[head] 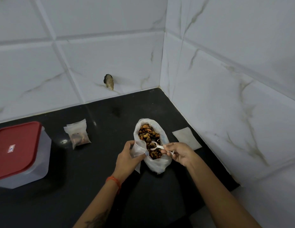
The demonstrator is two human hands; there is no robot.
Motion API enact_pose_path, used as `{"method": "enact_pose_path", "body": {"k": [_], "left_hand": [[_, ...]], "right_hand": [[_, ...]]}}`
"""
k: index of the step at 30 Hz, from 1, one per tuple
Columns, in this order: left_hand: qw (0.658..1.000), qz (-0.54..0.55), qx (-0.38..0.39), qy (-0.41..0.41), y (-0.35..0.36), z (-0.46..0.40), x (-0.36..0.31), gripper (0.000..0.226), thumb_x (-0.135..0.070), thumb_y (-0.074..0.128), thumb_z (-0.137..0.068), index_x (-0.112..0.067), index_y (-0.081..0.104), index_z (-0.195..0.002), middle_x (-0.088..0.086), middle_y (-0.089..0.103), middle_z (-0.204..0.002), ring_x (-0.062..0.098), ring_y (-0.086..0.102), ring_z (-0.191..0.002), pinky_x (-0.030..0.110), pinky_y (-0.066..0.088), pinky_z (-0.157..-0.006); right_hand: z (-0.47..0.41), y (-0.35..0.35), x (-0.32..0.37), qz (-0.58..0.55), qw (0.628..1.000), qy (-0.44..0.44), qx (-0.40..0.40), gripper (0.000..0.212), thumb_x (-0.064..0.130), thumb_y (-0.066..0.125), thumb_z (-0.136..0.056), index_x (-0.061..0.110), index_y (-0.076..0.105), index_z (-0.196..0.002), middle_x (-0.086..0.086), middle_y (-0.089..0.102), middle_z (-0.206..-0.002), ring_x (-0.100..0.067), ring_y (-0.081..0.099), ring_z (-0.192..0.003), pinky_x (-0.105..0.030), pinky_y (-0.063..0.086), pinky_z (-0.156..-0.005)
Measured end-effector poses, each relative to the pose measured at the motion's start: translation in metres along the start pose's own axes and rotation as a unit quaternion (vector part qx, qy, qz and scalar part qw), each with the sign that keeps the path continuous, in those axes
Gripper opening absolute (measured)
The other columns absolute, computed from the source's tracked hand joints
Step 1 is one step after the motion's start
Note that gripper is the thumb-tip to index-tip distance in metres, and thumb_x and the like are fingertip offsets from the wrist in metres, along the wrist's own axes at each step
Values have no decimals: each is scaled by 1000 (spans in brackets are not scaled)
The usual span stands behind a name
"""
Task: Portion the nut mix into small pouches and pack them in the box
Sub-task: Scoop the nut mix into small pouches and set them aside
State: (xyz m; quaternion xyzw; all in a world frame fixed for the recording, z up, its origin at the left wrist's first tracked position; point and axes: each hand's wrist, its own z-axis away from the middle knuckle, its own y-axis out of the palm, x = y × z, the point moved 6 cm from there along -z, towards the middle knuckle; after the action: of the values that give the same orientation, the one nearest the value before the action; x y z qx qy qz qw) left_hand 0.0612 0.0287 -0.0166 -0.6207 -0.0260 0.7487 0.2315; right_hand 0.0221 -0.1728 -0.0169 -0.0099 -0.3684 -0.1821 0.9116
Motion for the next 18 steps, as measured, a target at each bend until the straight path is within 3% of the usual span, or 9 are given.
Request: {"method": "enact_pose_path", "body": {"k": [5, 13, 18], "left_hand": [[999, -32, 9, 18, -3, 1, 0, 62, -45, 76, -74, -35, 44, -126, -8, 57, -122, 9, 56, -110, 32, 49, -92], [987, -121, -43, 94, -15, -3, -23, 59, -44, 73, -75, -42, 42, -125, -17, 45, -125, 5, 45, -115, 49, 39, -103], [990, -70, -30, 119, -16, -8, -38, 59, -41, 73, -75, -35, 45, -127, -15, 52, -123, 7, 51, -114, 37, 48, -94]], "right_hand": [[2, -4, 0, -26, 1000, -18, 2, 12, 5, 68, -83, 2, 67, -94, -9, 72, -69, -4, 59, -45, -10, 40, -38], [35, 0, 31, -35, 993, -114, 9, 9, 7, 65, -85, 5, 67, -93, -5, 72, -69, -3, 57, -48, -10, 41, -44], [72, 26, 57, 85, 963, -254, 16, 9, 11, 71, -80, 8, 72, -89, -6, 74, -75, -7, 61, -58, -17, 44, -51]]}}
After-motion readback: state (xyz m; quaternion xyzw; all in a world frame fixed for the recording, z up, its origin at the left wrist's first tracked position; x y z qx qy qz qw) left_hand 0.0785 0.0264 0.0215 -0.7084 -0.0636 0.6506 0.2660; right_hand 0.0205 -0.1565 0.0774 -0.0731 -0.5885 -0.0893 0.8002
